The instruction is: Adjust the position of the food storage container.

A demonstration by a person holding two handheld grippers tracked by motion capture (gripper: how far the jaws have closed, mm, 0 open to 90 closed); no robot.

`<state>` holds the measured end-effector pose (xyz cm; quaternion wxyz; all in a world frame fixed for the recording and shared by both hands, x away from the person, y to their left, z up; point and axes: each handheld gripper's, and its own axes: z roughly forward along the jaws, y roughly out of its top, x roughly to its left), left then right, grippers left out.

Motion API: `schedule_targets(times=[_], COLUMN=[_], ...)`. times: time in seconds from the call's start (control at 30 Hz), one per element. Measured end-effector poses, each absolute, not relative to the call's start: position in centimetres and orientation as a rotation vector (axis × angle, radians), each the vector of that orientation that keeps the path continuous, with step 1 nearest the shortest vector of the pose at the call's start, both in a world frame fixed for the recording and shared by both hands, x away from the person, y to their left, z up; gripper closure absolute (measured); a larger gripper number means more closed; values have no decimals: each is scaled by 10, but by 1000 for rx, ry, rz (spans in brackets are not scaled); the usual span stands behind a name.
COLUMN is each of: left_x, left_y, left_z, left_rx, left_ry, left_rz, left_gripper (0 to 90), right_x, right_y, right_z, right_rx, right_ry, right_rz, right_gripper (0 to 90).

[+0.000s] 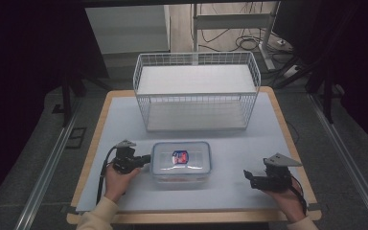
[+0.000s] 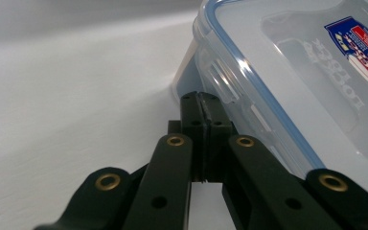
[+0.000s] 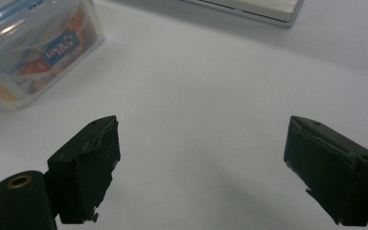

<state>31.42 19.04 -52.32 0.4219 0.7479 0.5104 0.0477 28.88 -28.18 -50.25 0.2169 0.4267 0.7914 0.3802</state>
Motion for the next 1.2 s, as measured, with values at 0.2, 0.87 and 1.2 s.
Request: schedule_targets(times=[0.2, 0.87, 1.2], left_x=[316, 299, 292], left_y=[168, 177, 195], left_z=[-523, -501, -497], left_rx=[1888, 1819, 1795], left_ry=[1246, 1185, 1196], left_rz=[93, 127, 116], left_gripper=[900, 897, 865], right_x=[289, 290, 288], right_y=[-281, -285, -283], right_z=[-503, -503, -502], right_rx=[1181, 1224, 1202], right_ry=[2194, 2197, 2211], right_rz=[1054, 1117, 1123], right_gripper=[122, 122, 125])
